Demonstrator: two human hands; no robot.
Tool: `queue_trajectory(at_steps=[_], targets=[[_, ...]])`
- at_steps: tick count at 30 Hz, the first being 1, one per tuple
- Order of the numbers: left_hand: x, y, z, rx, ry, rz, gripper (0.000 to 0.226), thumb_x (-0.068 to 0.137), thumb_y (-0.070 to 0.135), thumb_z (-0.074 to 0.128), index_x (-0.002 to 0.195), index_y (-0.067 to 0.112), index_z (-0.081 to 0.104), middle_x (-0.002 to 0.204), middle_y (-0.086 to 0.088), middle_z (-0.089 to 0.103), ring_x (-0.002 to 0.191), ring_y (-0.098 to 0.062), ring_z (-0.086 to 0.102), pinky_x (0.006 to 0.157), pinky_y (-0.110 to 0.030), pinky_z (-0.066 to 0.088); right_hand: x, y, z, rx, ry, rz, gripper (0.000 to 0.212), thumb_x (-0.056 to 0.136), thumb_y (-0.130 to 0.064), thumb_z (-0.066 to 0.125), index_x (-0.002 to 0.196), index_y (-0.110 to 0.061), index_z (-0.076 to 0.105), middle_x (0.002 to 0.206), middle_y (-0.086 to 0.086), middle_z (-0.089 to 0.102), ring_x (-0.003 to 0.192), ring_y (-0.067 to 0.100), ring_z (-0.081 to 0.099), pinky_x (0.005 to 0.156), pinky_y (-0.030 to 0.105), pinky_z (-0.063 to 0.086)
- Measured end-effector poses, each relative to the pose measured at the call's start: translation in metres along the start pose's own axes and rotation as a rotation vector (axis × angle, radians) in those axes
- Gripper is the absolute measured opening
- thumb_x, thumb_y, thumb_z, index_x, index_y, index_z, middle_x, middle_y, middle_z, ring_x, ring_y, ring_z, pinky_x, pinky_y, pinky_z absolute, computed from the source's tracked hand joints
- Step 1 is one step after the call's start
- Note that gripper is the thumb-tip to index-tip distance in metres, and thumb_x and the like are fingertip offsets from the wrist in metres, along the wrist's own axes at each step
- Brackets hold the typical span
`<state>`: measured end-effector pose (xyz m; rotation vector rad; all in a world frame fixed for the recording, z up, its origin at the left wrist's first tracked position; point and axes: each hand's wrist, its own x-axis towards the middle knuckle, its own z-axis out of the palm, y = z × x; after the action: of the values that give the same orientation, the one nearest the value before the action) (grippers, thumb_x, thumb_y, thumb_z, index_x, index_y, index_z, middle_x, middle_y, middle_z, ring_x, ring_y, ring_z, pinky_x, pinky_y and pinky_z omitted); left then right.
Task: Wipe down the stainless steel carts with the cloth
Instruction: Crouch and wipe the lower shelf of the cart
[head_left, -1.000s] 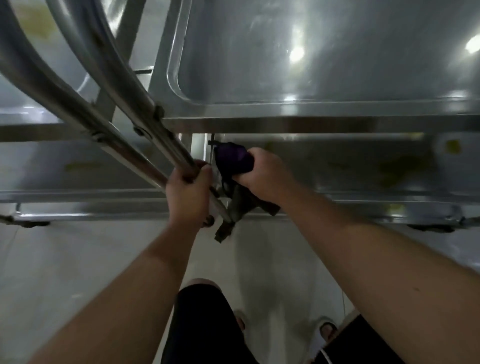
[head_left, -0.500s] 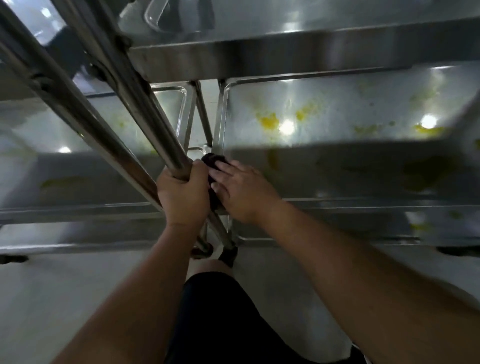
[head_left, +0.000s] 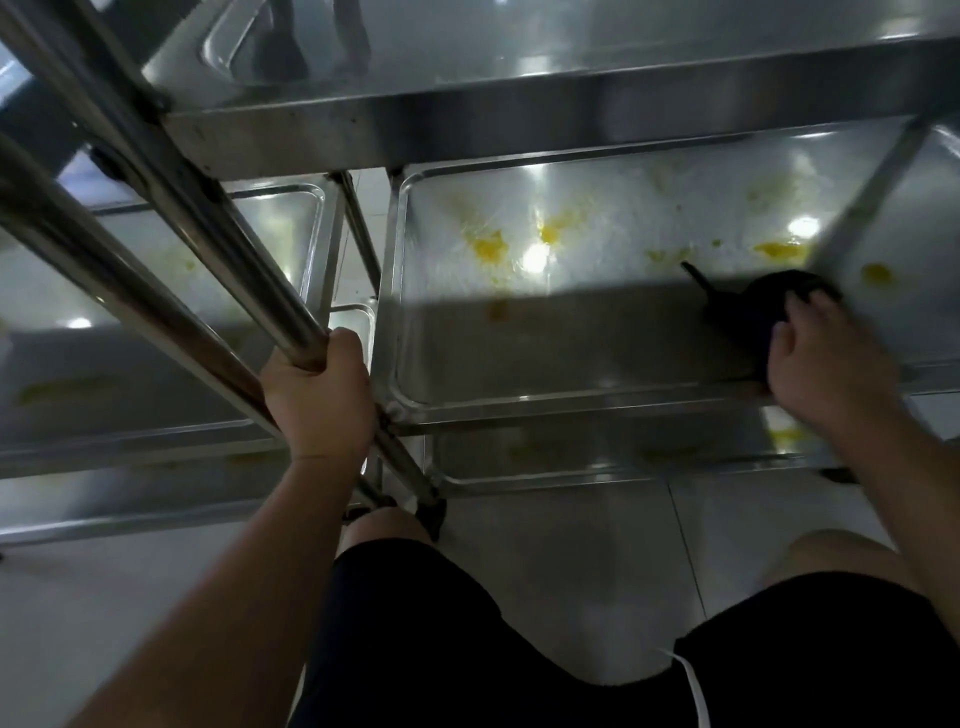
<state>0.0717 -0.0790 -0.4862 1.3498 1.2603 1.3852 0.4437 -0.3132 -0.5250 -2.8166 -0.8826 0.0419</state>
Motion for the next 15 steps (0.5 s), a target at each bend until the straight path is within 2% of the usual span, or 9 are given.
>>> queue_trajectory(at_steps=[3, 5, 8, 12, 15], targets=[[0.0, 0.001, 0.003, -0.028, 0.015, -0.011, 0.043, 0.076, 0.027, 0.061, 0.075, -0.014, 0.046, 0.062, -0.033, 0.045, 0.055, -0.026, 0.046, 0.052, -0.034, 0.039, 0.002, -0.021, 0.002, 0.02, -0.004, 0.093, 0.055, 0.11, -0.033, 0.029, 0.161, -0.014, 0.037, 0.17, 0.011, 0.028, 0.155, 0.038, 0.024, 0.126, 0.053, 0.023], [0.0, 0.001, 0.004, -0.061, 0.026, -0.025, 0.042, 0.076, 0.026, 0.061, 0.073, -0.012, 0.044, 0.059, -0.023, 0.042, 0.055, -0.025, 0.043, 0.051, -0.033, 0.037, -0.002, -0.064, 0.011, 0.045, 0.017, 0.045, 0.052, 0.108, -0.027, 0.036, 0.156, -0.009, 0.044, 0.165, 0.017, 0.036, 0.152, 0.04, 0.029, 0.125, 0.05, 0.024], [0.0, -0.002, 0.004, -0.045, 0.024, 0.005, 0.044, 0.076, 0.026, 0.061, 0.07, -0.015, 0.046, 0.06, -0.034, 0.044, 0.051, -0.024, 0.044, 0.048, -0.028, 0.037, -0.016, -0.151, 0.026, 0.081, -0.011, -0.137, 0.05, 0.104, -0.027, 0.043, 0.151, -0.011, 0.051, 0.158, 0.016, 0.046, 0.144, 0.04, 0.039, 0.12, 0.046, 0.029], [0.002, -0.004, 0.002, -0.029, 0.019, 0.011, 0.044, 0.076, 0.027, 0.061, 0.068, -0.014, 0.045, 0.061, -0.035, 0.043, 0.051, -0.026, 0.045, 0.049, -0.031, 0.038, -0.035, -0.277, 0.042, 0.166, -0.134, -0.39, 0.052, 0.099, -0.043, 0.044, 0.149, -0.033, 0.053, 0.156, 0.004, 0.045, 0.142, 0.032, 0.039, 0.114, 0.049, 0.032], [0.004, -0.005, 0.001, -0.039, 0.012, 0.011, 0.036, 0.078, 0.024, 0.063, 0.066, -0.005, 0.044, 0.058, -0.028, 0.043, 0.053, -0.027, 0.045, 0.052, -0.036, 0.039, -0.047, -0.341, 0.053, 0.073, -0.173, -0.629, 0.051, 0.098, -0.051, 0.045, 0.141, -0.027, 0.058, 0.147, 0.01, 0.049, 0.134, 0.033, 0.041, 0.106, 0.051, 0.037]])
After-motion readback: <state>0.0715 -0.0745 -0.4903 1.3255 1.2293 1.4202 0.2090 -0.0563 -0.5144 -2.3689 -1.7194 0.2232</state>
